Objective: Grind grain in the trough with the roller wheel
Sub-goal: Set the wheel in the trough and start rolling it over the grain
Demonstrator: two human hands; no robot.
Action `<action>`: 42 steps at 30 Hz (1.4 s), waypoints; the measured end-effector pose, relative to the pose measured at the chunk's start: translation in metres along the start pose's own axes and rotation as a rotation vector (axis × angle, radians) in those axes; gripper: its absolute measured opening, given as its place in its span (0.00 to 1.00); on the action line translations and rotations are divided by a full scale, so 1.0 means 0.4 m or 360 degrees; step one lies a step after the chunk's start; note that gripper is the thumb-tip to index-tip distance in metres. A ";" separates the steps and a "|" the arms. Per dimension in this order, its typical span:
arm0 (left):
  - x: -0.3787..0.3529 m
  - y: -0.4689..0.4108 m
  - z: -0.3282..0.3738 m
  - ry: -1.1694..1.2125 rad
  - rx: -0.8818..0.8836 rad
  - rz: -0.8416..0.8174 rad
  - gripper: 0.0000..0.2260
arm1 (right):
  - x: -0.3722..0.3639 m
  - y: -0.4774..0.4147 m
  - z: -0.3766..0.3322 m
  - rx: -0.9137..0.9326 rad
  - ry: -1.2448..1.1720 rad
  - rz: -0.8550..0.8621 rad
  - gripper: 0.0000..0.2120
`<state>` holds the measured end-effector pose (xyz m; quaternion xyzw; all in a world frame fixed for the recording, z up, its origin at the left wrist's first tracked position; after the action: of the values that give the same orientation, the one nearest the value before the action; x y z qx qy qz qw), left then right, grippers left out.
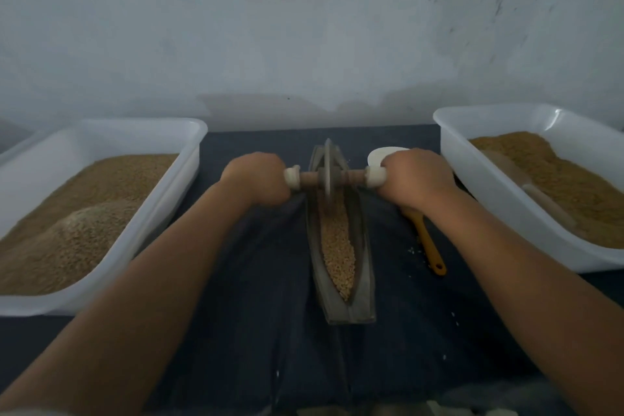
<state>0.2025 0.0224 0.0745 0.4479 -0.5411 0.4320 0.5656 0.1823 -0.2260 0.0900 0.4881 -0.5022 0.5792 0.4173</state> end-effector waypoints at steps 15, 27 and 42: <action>-0.035 0.027 -0.018 0.0117 0.0143 0.0237 0.11 | 0.037 0.004 -0.012 0.0030 0.0130 0.0087 0.11; -0.015 0.105 0.014 -0.0135 -0.0085 0.0310 0.12 | -0.047 0.096 0.043 -0.0001 -0.0029 -0.0221 0.10; -0.051 0.156 0.008 -0.0086 -0.0123 0.0194 0.12 | -0.054 0.109 0.034 0.0031 -0.0122 -0.0547 0.11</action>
<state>0.1403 0.0331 0.0566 0.4035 -0.5988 0.4320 0.5404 0.1457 -0.2456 0.0615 0.5925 -0.4212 0.4851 0.4861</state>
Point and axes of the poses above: each hand's wrist, its own y-axis away from the middle knuckle, its own x-axis out of the back of the hand, z = x × y, the point moved 8 cm from there along -y, towards the middle knuckle
